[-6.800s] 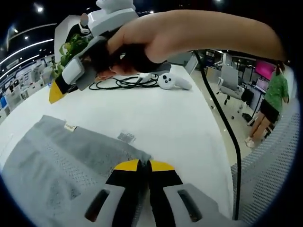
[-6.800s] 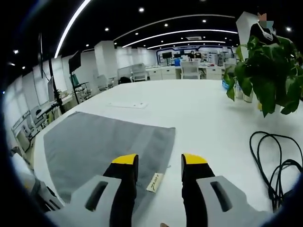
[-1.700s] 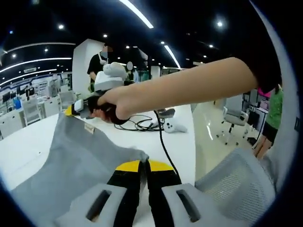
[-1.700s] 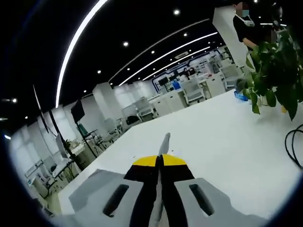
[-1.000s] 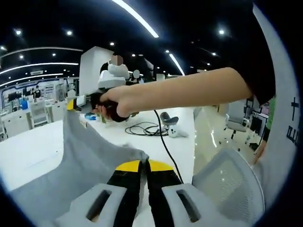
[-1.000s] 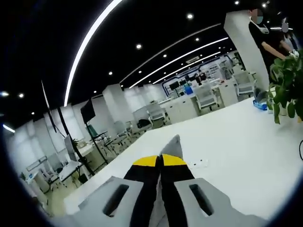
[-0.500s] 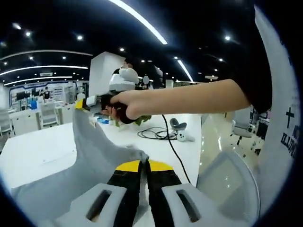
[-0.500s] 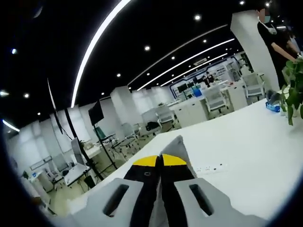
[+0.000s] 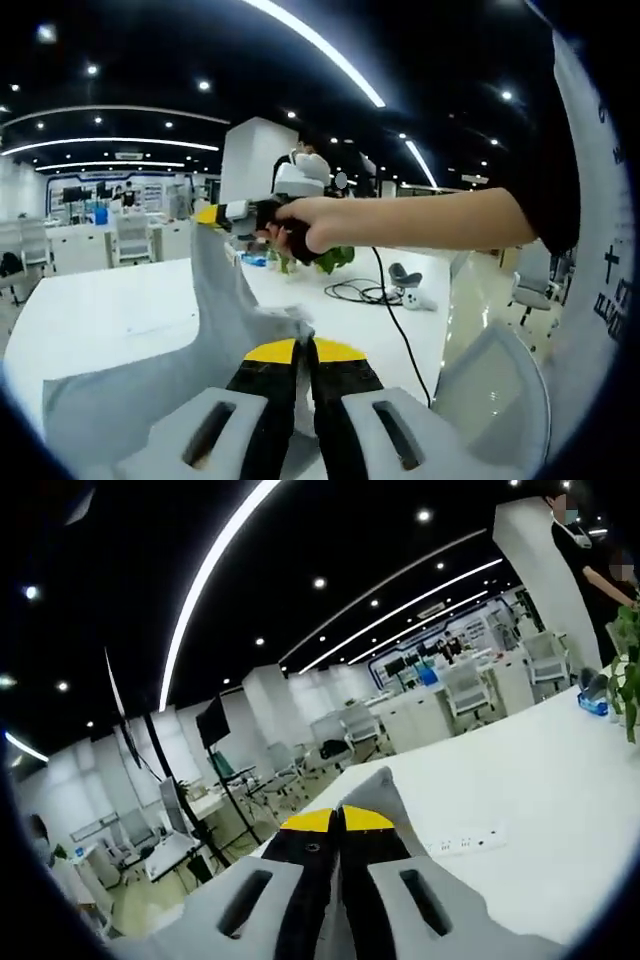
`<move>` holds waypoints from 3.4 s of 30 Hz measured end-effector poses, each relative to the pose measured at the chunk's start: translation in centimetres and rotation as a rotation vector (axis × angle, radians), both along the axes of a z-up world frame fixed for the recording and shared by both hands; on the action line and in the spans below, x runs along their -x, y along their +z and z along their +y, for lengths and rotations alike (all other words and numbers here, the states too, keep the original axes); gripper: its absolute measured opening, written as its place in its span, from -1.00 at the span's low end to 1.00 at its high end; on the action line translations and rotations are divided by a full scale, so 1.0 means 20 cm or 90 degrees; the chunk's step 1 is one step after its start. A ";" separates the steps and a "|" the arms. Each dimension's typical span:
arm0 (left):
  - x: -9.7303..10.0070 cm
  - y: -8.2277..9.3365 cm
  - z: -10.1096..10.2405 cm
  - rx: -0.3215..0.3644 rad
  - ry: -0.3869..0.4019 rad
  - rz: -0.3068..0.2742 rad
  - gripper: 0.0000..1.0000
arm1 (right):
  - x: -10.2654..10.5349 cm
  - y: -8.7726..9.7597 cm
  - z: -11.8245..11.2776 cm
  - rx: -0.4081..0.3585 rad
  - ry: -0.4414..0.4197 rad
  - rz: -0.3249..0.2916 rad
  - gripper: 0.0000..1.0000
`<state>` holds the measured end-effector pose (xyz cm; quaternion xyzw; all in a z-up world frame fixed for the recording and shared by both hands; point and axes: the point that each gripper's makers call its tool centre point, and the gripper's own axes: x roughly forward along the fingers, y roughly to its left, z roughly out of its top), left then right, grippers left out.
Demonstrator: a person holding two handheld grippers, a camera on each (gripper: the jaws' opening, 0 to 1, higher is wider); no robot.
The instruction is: Fold the towel on the table until its edges align and the towel forms a compact rectangular stack.
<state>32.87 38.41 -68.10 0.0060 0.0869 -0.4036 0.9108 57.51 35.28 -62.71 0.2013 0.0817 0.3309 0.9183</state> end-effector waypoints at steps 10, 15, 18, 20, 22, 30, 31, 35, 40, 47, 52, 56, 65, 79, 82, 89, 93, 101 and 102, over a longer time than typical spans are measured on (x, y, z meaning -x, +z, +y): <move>0.01 0.01 0.24 -0.007 0.056 -0.003 -0.91 | -0.04 0.01 0.26 -0.001 0.053 -0.004 -1.00; 0.02 0.01 0.34 -0.007 0.081 -0.002 -0.91 | -0.02 0.02 0.40 0.020 0.093 -0.009 -1.00; 0.02 0.04 0.40 -0.006 0.097 -0.008 -0.91 | -0.02 0.04 0.46 0.021 0.106 -0.013 -1.00; 0.03 0.05 0.44 -0.001 0.109 -0.011 -0.91 | -0.02 0.05 0.50 0.018 0.113 -0.017 -1.00; 0.03 0.07 0.47 0.004 0.120 -0.014 -0.91 | -0.01 0.06 0.55 0.020 0.122 -0.019 -1.00; 0.05 0.05 0.63 0.006 0.172 -0.004 -0.91 | 0.01 0.04 0.71 0.025 0.152 -0.016 -1.00; 0.05 0.04 0.64 0.005 0.175 -0.001 -0.91 | 0.01 0.04 0.73 0.023 0.155 -0.014 -1.00; 0.05 0.01 0.70 -0.004 0.193 0.009 -0.91 | 0.00 0.02 0.79 0.024 0.167 -0.005 -1.00; 0.06 0.00 0.77 0.007 0.218 0.014 -0.91 | 0.01 0.00 0.89 0.031 0.184 -0.004 -1.00; 0.10 -0.03 0.89 0.027 0.262 0.027 -0.91 | 0.03 -0.03 1.01 0.035 0.203 0.001 -1.00; 0.11 -0.06 0.97 0.045 0.312 0.035 -0.92 | 0.03 -0.08 1.09 0.038 0.213 0.013 -1.00; 0.12 -0.09 1.01 0.049 0.335 0.040 -0.92 | 0.05 -0.10 1.14 0.043 0.225 0.017 -1.00; 0.13 -0.17 1.14 0.060 0.415 0.055 -0.92 | 0.05 -0.21 1.31 0.043 0.243 0.038 -1.00; 0.15 -0.30 1.33 0.101 0.456 0.092 -0.92 | 0.06 -0.36 1.51 0.059 0.253 0.062 -1.00; 0.15 -0.32 1.36 0.102 0.463 0.097 -0.96 | 0.04 -0.40 1.54 0.067 0.252 0.064 -1.00; 0.14 -0.43 1.39 0.142 0.483 0.136 -0.96 | 0.03 -0.53 1.63 0.086 0.270 0.079 -1.00; 0.13 -0.48 1.41 0.153 0.491 0.148 -0.96 | 0.04 -0.56 1.64 0.086 0.268 0.092 -1.00; 0.15 -0.49 1.50 0.175 0.520 0.153 -0.96 | 0.02 -0.61 1.71 0.077 0.256 0.108 -1.00; 0.15 -0.47 1.50 0.177 0.522 0.148 -0.96 | 0.03 -0.60 1.71 0.075 0.255 0.105 -1.00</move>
